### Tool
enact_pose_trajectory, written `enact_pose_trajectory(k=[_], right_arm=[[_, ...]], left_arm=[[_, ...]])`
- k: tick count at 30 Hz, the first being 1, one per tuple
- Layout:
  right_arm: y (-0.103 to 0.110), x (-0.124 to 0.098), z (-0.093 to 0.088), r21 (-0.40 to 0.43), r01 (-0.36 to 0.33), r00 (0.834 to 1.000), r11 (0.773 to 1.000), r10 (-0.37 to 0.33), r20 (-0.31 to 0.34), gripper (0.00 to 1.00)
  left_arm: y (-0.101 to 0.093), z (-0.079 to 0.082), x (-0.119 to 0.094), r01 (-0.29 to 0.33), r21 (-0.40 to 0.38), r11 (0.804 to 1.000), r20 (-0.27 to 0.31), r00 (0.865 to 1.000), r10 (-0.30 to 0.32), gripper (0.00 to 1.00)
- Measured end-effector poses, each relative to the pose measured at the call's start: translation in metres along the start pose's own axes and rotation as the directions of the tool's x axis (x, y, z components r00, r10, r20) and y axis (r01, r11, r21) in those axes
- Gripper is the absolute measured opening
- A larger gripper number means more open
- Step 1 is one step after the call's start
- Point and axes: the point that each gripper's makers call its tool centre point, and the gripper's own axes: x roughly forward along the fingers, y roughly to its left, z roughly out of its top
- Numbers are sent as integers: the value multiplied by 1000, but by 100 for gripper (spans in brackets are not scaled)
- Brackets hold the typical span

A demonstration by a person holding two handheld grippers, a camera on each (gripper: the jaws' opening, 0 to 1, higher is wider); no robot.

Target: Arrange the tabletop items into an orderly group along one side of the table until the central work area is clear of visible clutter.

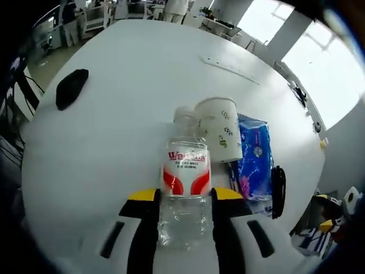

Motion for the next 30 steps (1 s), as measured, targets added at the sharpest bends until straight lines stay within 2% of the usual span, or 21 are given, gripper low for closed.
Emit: enact_pose_trajectory(k=[30], right_arm=[[6,8,3,-18,-26,1000,1000,26,-7,70]], left_arm=[[29,-14,-18,-43,-40,998,4,999,43,34]])
